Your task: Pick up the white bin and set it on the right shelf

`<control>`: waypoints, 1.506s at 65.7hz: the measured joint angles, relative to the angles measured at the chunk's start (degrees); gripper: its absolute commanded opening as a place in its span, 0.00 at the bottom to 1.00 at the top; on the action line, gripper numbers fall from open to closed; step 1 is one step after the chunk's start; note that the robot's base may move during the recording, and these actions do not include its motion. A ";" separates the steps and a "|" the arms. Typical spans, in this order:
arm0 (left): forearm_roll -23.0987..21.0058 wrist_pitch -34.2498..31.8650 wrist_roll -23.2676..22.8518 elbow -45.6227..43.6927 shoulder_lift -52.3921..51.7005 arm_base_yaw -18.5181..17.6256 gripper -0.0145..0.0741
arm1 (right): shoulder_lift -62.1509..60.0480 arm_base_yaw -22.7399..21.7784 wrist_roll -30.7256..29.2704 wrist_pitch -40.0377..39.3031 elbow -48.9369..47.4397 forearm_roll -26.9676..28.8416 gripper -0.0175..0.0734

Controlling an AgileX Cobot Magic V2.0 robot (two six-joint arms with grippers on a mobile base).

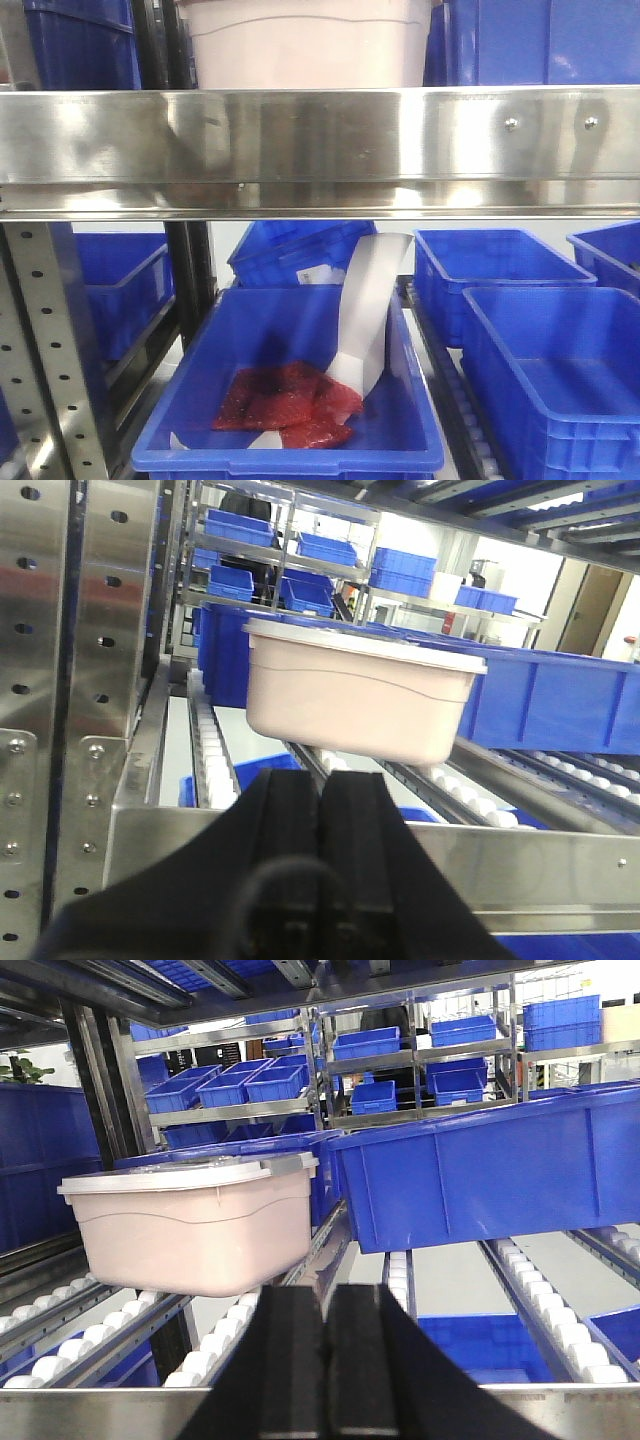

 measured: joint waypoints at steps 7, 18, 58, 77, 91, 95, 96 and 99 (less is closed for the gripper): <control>0.09 0.24 0.00 0.00 0.00 0.00 0.03 | 0.00 0.00 0.00 0.00 0.00 0.00 0.25; 0.09 0.37 0.00 0.00 0.00 0.00 0.03 | 0.00 0.00 0.00 -2.88 0.55 0.00 0.25; 0.09 0.52 0.00 0.00 0.00 0.00 0.03 | -1.20 0.00 60.09 -8.64 19.89 -58.49 0.25; 0.09 0.52 0.00 0.00 0.00 0.00 0.03 | -13.50 0.00 50.46 -6.93 24.55 -52.64 0.25; 0.09 0.61 0.00 0.00 -0.09 0.00 0.03 | -18.60 -3.22 48.47 -1.96 24.78 -51.77 0.25; 0.09 0.61 0.00 0.00 -0.09 0.00 0.03 | -18.65 -3.32 48.37 -1.74 24.78 -51.90 0.25; 0.09 0.61 0.00 0.00 -0.09 0.00 0.03 | -18.65 -3.32 48.37 -1.74 24.78 -52.01 0.25; 0.09 0.61 0.00 0.00 -0.09 0.00 0.03 | -18.65 -3.32 48.37 -1.74 24.78 -52.15 0.25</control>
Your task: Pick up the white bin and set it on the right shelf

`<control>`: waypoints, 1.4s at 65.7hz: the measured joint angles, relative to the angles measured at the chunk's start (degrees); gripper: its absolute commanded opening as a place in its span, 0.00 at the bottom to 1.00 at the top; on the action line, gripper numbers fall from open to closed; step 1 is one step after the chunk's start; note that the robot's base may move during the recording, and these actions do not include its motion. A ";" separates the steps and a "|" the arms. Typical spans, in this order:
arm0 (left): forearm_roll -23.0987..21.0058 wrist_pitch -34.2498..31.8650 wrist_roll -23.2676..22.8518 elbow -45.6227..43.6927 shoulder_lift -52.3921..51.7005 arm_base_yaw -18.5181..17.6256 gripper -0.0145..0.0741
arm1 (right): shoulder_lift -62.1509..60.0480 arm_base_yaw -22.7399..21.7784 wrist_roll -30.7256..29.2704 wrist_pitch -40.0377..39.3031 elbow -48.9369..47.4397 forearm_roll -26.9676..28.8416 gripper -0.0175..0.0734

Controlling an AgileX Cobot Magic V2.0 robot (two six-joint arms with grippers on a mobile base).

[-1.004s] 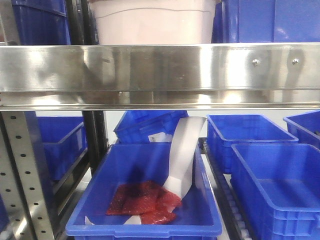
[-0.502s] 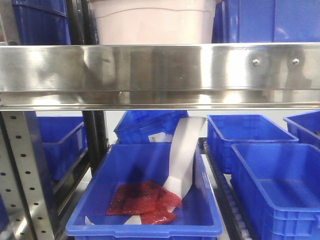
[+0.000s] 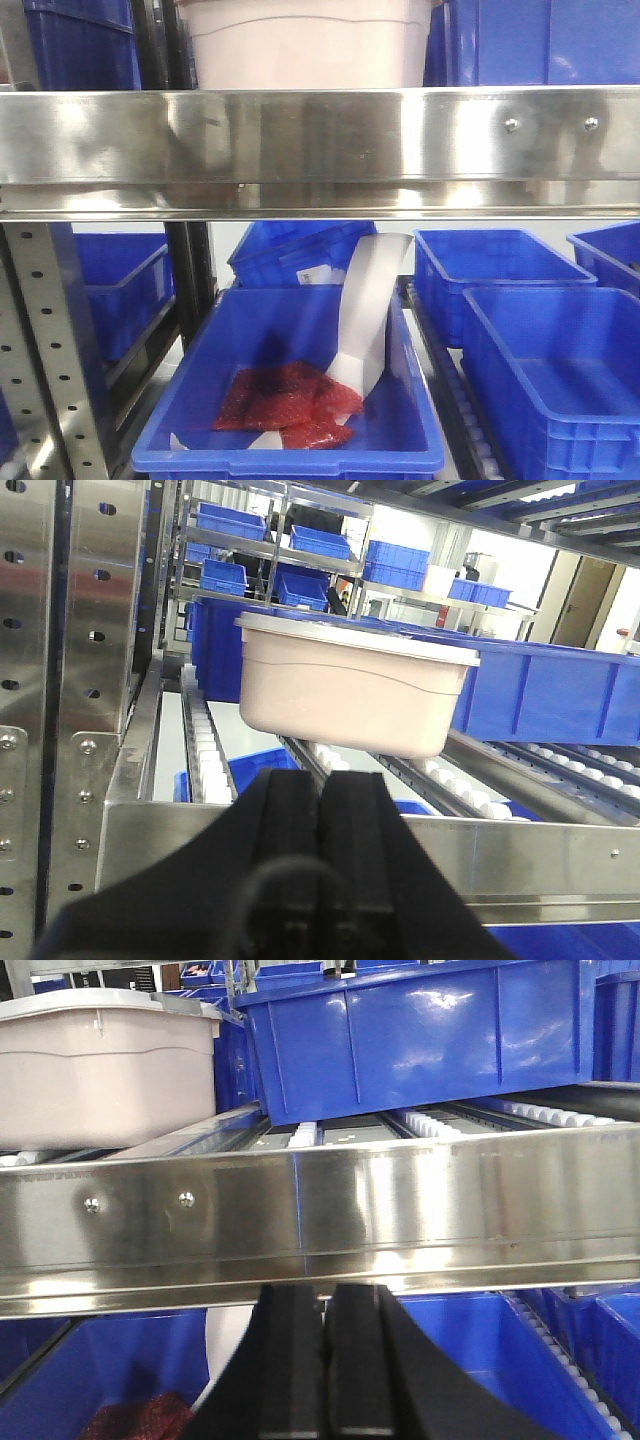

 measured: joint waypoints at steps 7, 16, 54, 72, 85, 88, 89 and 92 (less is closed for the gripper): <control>0.00 0.00 0.00 0.00 0.00 0.00 0.03 | 0.00 0.00 -0.04 0.00 0.00 -0.11 0.25; 0.00 0.00 0.00 0.00 0.00 0.00 0.03 | -0.09 0.00 -0.14 0.14 0.00 -0.11 0.25; 0.00 0.00 0.00 0.00 0.00 0.00 0.03 | -0.09 0.00 -0.14 0.31 0.00 -0.11 0.25; 0.45 -0.76 0.00 0.00 0.00 0.15 0.03 | -0.09 0.00 -0.14 0.31 0.00 -0.11 0.25; 20.04 -9.63 -11.07 0.08 0.68 0.19 0.03 | -0.09 0.00 -0.14 0.31 0.00 -0.11 0.25; 29.07 -10.11 -18.59 0.64 0.94 -0.83 0.03 | -0.09 0.00 -0.14 0.31 0.00 -0.11 0.25; 32.66 -10.27 -22.11 0.83 1.02 -1.22 0.03 | -0.09 0.00 -0.14 0.31 0.00 -0.11 0.25; 39.49 -10.27 -29.52 1.87 1.15 -1.88 0.03 | -0.09 0.00 -0.14 0.31 0.00 -0.11 0.25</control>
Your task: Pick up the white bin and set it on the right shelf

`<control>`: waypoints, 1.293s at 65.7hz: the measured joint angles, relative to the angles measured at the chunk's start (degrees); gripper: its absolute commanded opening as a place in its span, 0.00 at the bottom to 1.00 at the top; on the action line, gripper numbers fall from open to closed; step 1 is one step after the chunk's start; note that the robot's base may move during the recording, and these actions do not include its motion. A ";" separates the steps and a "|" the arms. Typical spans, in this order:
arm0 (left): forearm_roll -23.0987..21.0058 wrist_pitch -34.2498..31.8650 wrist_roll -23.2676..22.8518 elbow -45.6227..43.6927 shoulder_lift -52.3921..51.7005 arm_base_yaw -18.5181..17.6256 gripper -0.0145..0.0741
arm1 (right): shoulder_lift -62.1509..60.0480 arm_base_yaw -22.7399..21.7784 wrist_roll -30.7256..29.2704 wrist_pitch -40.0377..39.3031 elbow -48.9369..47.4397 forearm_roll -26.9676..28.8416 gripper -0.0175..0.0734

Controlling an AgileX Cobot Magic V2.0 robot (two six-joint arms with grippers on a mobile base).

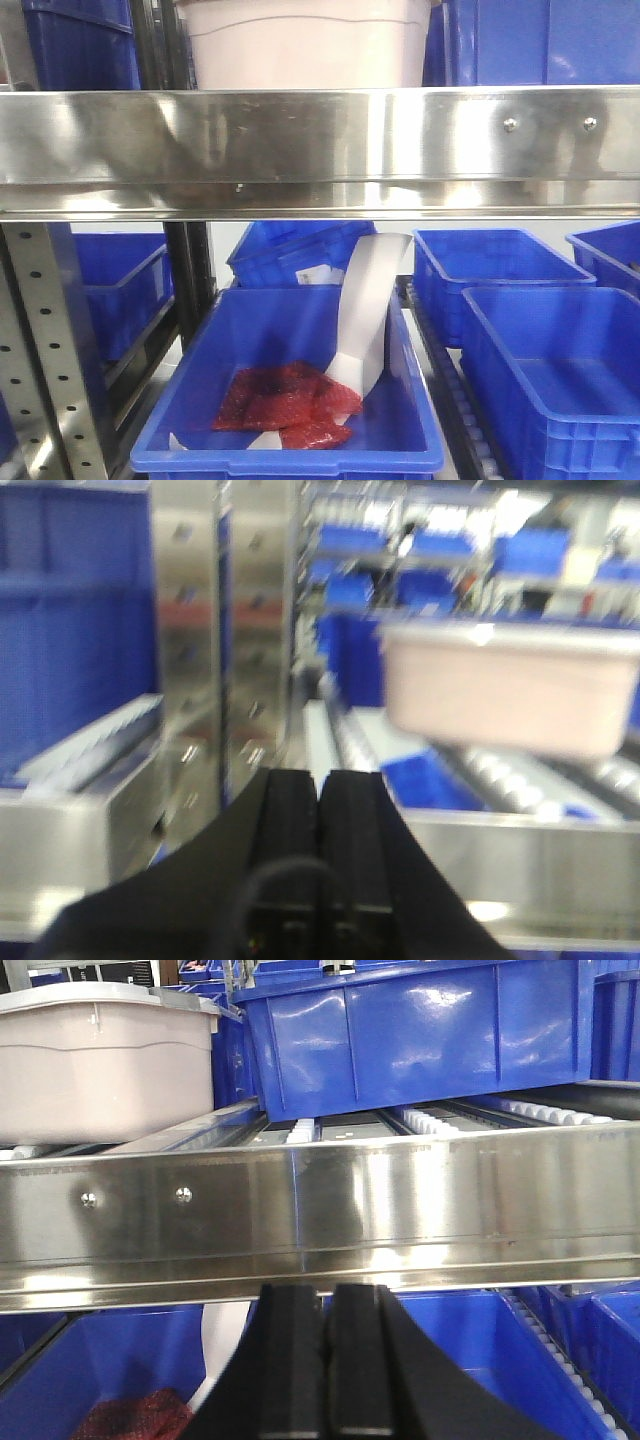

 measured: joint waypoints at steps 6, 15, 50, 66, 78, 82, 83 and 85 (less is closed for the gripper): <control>7.72 0.13 -7.94 2.27 0.23 -0.46 0.03 | 0.00 0.00 0.00 0.09 0.00 0.00 0.25; 14.46 0.14 -10.31 6.48 -0.39 -0.46 0.03 | 0.00 0.00 0.00 0.09 0.00 0.00 0.25; 19.05 -10.66 -10.86 20.55 -11.06 -1.79 0.03 | 0.00 0.00 0.00 0.32 0.00 0.00 0.25; 19.27 -11.01 -10.95 20.55 -11.06 -3.45 0.03 | 0.00 0.00 0.00 0.44 0.00 -0.09 0.25; 19.30 -9.91 -14.77 20.55 -11.06 -3.45 0.03 | 0.00 0.00 0.00 0.44 0.00 -0.09 0.25; 19.41 -9.18 -15.12 20.55 -11.06 -3.45 0.03 | 0.00 0.00 0.00 0.44 0.00 -0.09 0.25; 19.41 -9.08 -15.12 20.55 -11.06 -3.45 0.03 | 0.00 0.00 0.00 0.44 0.00 -0.09 0.25; 19.41 -8.99 -15.24 20.55 -11.06 -3.45 0.03 | 0.00 0.00 0.00 0.44 0.00 -0.09 0.25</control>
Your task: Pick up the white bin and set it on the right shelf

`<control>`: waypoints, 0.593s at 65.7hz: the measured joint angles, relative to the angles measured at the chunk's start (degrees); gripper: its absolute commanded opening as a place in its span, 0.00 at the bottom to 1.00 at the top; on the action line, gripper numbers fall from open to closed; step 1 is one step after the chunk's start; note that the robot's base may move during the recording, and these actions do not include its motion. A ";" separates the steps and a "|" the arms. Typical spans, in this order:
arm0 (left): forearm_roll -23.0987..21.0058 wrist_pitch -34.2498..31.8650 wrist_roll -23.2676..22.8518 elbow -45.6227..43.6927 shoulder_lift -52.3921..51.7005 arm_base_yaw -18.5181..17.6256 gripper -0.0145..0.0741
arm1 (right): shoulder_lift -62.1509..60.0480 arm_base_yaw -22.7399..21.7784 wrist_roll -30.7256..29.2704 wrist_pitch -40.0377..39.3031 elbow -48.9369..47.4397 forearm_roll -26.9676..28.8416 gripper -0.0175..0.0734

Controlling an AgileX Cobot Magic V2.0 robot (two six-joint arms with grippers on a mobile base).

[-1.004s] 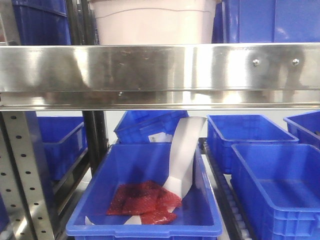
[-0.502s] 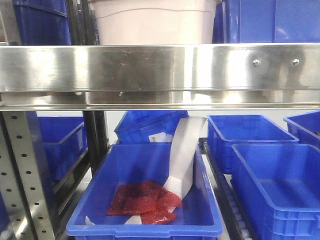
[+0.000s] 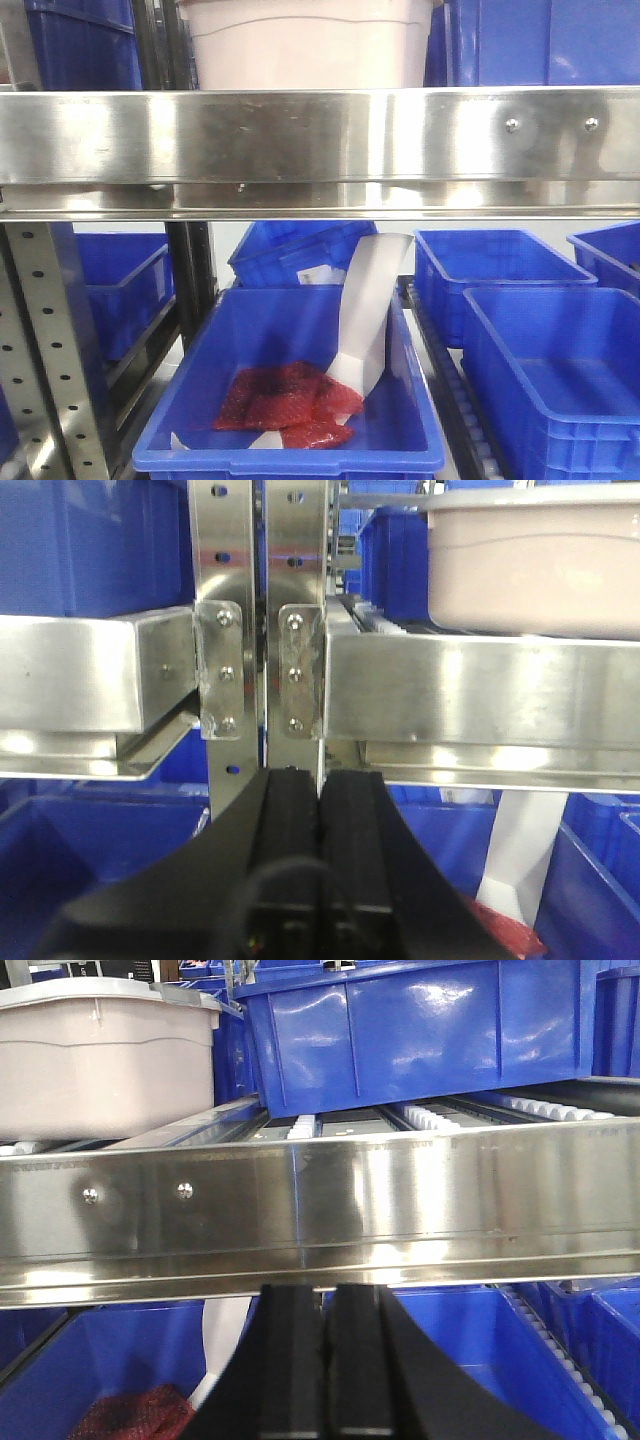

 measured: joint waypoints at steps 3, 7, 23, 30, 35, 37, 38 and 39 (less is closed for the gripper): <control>0.00 0.44 0.00 0.00 0.00 0.00 0.03 | 0.00 0.00 0.00 0.00 0.00 0.00 0.25; 0.00 1.12 0.00 0.00 0.00 0.00 0.03 | 0.00 0.00 0.00 0.00 0.00 0.00 0.25; 0.00 1.59 -1.70 0.00 0.00 0.00 0.03 | 0.00 0.00 0.00 0.00 0.00 0.00 0.25; 0.00 1.59 -2.38 0.00 0.00 0.00 0.03 | 0.00 0.00 0.00 0.00 0.00 0.00 0.25; 0.00 1.48 -2.59 0.00 0.00 0.00 0.03 | 0.00 0.00 0.00 0.00 0.00 0.00 0.25; 0.00 1.48 -2.59 0.00 0.00 0.00 0.03 | 0.00 0.00 0.00 0.00 0.00 0.00 0.25; 0.00 1.48 -2.59 0.00 0.00 0.00 0.03 | 0.00 0.00 0.00 0.00 0.00 0.00 0.25; 0.00 1.36 -2.59 0.00 0.00 0.00 0.03 | 0.00 0.00 0.00 0.00 0.00 0.00 0.25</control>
